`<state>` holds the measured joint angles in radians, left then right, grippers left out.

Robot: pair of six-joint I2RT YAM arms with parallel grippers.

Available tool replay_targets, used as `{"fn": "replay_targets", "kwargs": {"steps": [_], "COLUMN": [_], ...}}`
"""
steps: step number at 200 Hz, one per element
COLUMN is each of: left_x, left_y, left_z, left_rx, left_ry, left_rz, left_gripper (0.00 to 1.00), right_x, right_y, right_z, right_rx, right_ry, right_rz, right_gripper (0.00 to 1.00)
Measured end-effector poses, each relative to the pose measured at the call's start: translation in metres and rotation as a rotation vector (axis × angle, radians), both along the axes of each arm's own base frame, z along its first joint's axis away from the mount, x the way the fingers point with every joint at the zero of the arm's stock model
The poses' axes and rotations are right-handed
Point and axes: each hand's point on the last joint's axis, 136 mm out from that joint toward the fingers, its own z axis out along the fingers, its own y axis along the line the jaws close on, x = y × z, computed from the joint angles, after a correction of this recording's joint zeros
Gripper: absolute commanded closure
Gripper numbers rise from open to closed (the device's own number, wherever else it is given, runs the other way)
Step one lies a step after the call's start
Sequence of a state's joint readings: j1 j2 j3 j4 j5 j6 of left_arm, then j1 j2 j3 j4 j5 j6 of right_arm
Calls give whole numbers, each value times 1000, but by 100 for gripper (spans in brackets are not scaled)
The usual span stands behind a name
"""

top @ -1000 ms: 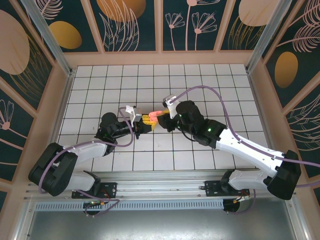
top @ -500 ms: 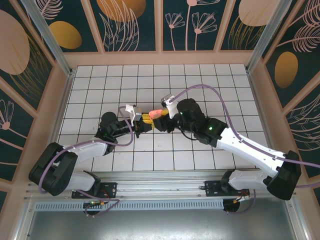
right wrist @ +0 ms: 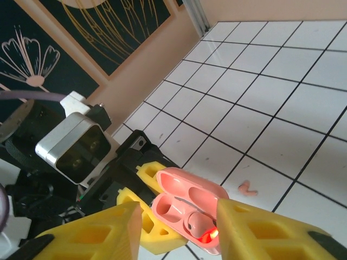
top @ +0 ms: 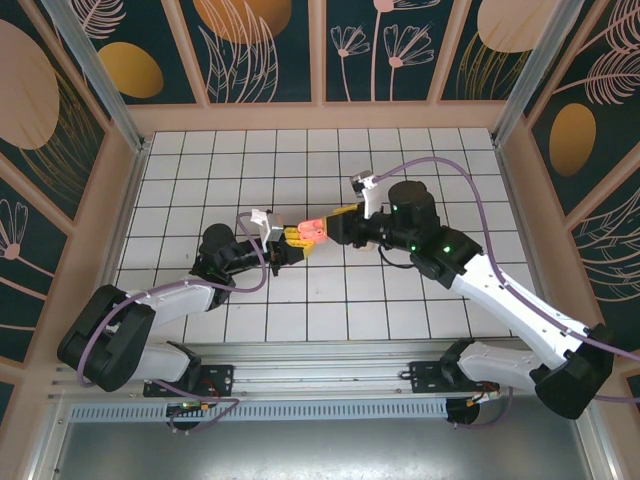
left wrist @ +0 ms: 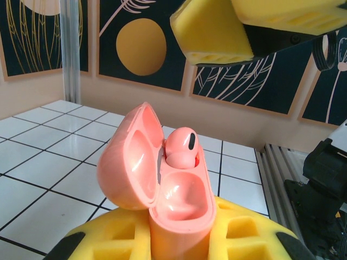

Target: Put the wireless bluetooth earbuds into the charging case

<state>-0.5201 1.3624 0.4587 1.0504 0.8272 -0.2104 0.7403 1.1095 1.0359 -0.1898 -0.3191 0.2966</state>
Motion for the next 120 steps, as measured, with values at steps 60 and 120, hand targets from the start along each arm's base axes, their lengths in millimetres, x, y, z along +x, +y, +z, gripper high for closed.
{"fn": "replay_targets", "kwargs": {"steps": [60, 120], "left_x": [0, 0], "left_y": [0, 0], "left_z": [0, 0], "left_rx": [0, 0], "left_ry": [0, -1], "left_rz": [0, 0], "left_gripper": [87, 87], "right_x": [6, 7], "right_y": [9, 11], "right_z": [-23, -45], "right_rx": [-20, -68], "right_ry": [87, 148], "right_rz": [21, 23], "right_gripper": [57, 62]}}
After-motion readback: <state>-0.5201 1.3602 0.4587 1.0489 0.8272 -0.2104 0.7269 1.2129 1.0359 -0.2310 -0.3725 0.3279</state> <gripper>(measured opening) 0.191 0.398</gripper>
